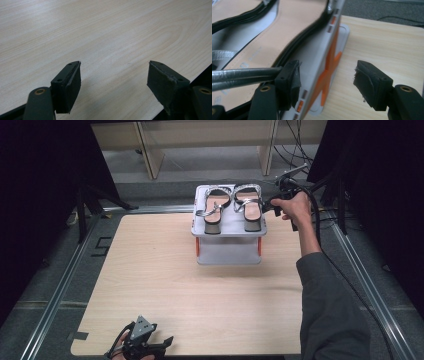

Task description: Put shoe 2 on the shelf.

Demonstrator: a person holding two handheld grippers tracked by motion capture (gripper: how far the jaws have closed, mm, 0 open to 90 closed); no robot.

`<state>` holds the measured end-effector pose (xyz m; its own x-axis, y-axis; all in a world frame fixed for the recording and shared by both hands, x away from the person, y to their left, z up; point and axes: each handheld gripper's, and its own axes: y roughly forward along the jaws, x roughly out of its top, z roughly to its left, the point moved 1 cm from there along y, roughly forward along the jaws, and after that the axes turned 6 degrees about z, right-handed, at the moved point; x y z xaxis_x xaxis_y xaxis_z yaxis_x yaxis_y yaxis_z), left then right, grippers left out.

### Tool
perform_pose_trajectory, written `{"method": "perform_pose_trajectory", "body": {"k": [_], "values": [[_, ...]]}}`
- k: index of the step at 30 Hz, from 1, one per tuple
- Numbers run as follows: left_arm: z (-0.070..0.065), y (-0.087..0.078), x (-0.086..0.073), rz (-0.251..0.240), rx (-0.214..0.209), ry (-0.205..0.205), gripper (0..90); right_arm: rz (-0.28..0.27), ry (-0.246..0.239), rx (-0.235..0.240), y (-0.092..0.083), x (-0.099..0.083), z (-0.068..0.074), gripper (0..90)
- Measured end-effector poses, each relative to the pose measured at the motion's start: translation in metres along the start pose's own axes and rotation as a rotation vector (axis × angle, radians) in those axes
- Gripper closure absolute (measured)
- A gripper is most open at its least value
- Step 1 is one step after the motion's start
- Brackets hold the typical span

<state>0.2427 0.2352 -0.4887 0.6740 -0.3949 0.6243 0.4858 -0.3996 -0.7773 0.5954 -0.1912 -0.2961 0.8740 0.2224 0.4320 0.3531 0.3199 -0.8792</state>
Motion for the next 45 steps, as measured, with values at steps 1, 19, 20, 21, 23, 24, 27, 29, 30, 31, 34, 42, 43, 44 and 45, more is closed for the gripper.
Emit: {"method": "perform_pose_trajectory", "body": {"k": [1,19,20,21,23,24,27,29,30,31,34,42,43,44,45], "values": [[0.0,0.0,0.0,0.0,0.001,-0.002,26.6,-0.003,-0.025,0.002,0.003,0.0,0.007,36.2],[-0.002,-0.002,0.0,-0.014,-0.019,-0.014,26.6,-0.023,-0.114,0.028,0.009,-0.002,0.03,29.5],[-0.002,-0.002,0.0,-0.009,-0.016,-0.017,26.6,-0.054,-0.128,0.053,0.004,-0.006,0.027,29.2],[-0.001,-0.002,0.0,-0.004,-0.013,-0.008,26.6,-0.054,-0.128,0.053,0.004,-0.006,0.027,29.2],[-0.002,-0.001,0.0,-0.007,-0.013,-0.015,26.6,-0.074,-0.109,0.068,-0.006,-0.014,0.025,29.2],[0.0,0.0,0.0,-0.004,0.001,-0.001,26.6,-0.09,-0.118,0.084,-0.013,-0.022,0.023,29.1],[0.0,0.0,0.0,-0.004,-0.002,-0.004,26.6,-0.097,-0.136,0.1,-0.023,-0.034,0.023,29.1],[0.0,0.001,0.0,0.001,0.0,-0.006,26.6,-0.104,-0.156,0.119,-0.03,-0.049,0.025,28.8],[0.0,0.0,0.0,0.001,-0.005,-0.003,26.6,-0.094,-0.167,0.13,-0.033,-0.06,0.029,28.2],[0.0,0.001,0.0,0.002,0.006,-0.008,26.6,-0.094,-0.167,0.13,-0.033,-0.06,0.029,28.2],[0.0,0.001,0.001,0.001,0.006,-0.013,26.7,-0.134,-0.275,0.156,-0.033,-0.092,0.035,28.0],[0.004,0.001,0.0,-0.002,0.005,-0.035,26.7,-0.105,-0.354,0.206,-0.021,-0.146,0.046,26.4],[0.004,0.001,0.0,-0.002,0.005,-0.035,26.7,-0.076,-0.351,0.208,-0.015,-0.154,0.045,26.5],[0.003,0.001,0.0,-0.001,0.007,-0.036,26.7,-0.073,-0.354,0.208,-0.011,-0.159,0.044,26.5],[0.003,0.001,0.0,-0.001,0.007,-0.038,26.7,-0.062,-0.365,0.207,-0.005,-0.166,0.043,26.4]]}}
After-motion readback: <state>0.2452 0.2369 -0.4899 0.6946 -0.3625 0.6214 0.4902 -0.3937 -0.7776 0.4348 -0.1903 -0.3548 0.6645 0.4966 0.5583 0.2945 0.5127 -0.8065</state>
